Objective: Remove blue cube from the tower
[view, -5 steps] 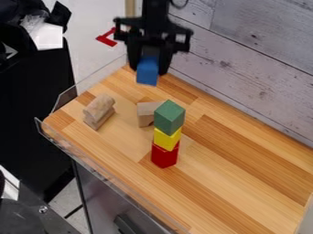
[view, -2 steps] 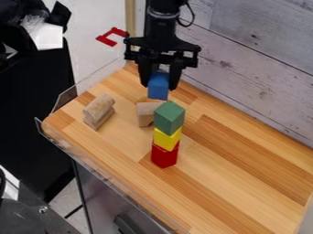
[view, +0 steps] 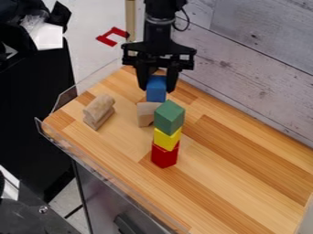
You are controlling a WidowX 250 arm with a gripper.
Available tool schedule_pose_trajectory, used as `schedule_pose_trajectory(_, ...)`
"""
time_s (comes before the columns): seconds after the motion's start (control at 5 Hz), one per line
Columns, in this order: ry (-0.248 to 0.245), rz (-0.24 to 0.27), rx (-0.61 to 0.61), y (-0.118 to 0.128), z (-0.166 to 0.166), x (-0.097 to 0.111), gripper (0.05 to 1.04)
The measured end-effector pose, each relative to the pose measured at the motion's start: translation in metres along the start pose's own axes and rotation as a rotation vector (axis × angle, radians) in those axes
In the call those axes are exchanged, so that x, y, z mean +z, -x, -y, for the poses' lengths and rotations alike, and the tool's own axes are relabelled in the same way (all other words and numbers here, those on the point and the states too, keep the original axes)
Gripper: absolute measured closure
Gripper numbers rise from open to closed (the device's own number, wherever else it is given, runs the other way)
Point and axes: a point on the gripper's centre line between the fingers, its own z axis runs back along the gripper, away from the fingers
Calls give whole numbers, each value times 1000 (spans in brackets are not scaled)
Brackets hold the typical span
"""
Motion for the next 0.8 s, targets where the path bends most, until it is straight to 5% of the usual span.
schedule_pose_trajectory(0.8, -52, -57, 76, 0, -4, -25, 518)
